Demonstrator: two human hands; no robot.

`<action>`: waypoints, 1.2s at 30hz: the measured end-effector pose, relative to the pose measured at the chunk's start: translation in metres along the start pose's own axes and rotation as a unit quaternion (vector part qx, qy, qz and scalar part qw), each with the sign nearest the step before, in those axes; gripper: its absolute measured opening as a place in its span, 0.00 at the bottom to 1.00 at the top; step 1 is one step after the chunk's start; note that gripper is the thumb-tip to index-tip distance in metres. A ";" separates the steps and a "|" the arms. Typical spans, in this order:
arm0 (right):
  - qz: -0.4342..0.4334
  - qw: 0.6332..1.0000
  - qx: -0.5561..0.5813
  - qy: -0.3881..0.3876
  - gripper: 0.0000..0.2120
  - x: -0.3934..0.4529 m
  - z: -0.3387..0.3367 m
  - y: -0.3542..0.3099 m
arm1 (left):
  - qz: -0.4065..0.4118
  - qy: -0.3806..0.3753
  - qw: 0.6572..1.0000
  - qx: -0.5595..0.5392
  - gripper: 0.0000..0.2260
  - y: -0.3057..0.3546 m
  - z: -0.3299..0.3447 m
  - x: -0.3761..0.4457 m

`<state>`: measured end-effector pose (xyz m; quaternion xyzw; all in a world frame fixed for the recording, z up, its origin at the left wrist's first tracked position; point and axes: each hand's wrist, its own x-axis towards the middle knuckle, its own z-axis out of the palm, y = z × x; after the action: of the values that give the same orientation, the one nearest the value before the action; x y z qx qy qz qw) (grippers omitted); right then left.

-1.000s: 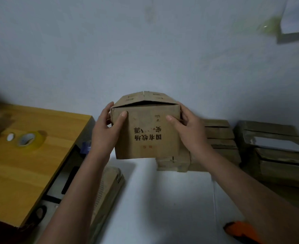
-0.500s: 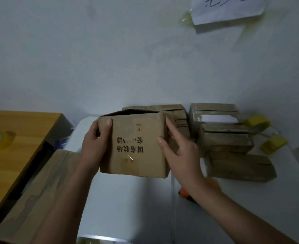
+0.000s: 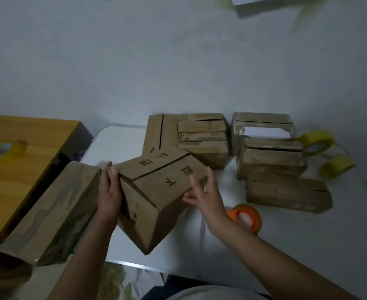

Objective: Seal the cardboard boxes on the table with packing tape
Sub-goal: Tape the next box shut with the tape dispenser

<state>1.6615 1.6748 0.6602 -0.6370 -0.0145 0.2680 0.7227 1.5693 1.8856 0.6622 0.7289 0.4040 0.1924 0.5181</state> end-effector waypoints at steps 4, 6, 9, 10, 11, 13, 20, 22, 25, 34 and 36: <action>0.025 0.995 -0.082 -0.051 0.34 0.026 0.003 0.004 | 0.019 -0.003 1.000 0.000 0.33 -0.024 0.004 0.003; -0.013 0.977 -0.203 -0.061 0.29 0.034 0.002 0.010 | 0.012 -0.023 1.000 0.004 0.34 -0.032 0.007 0.004; -0.041 0.943 -0.330 -0.021 0.25 0.053 -0.019 0.023 | -0.023 -0.041 0.999 -0.011 0.36 -0.049 0.005 0.012; -0.043 0.923 -0.382 -0.007 0.25 0.061 -0.027 0.026 | -0.040 -0.052 0.998 -0.018 0.35 -0.054 0.003 0.016; -0.043 0.902 -0.429 0.003 0.26 0.068 -0.034 0.029 | -0.059 -0.061 0.996 -0.023 0.33 -0.058 0.002 0.019; -0.030 0.884 -0.467 0.008 0.30 0.081 -0.041 0.031 | -0.086 -0.094 0.991 -0.027 0.28 -0.063 0.002 0.020; 0.013 0.913 -0.406 -0.023 0.23 0.088 -0.039 0.041 | -0.134 -0.112 0.984 -0.035 0.29 -0.071 0.005 0.029; 0.018 0.911 -0.413 -0.009 0.23 0.080 -0.036 0.047 | -0.130 -0.109 0.985 -0.017 0.27 -0.074 0.004 0.029; 0.025 0.906 -0.422 -0.014 0.26 0.057 -0.032 0.056 | -0.108 -0.117 0.985 0.058 0.25 -0.081 0.001 0.042; -0.031 0.883 -0.468 -0.019 0.23 0.018 -0.063 0.058 | 0.025 -0.152 0.970 0.190 0.24 -0.074 0.026 0.063; -0.026 0.873 -0.488 -0.011 0.21 0.014 -0.079 0.060 | 0.085 -0.144 0.963 0.211 0.21 -0.071 0.031 0.059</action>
<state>1.6804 1.6110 0.5848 -0.9050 -0.1675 0.2149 0.3268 1.5985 1.9235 0.5773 0.8733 0.2934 0.0389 0.3869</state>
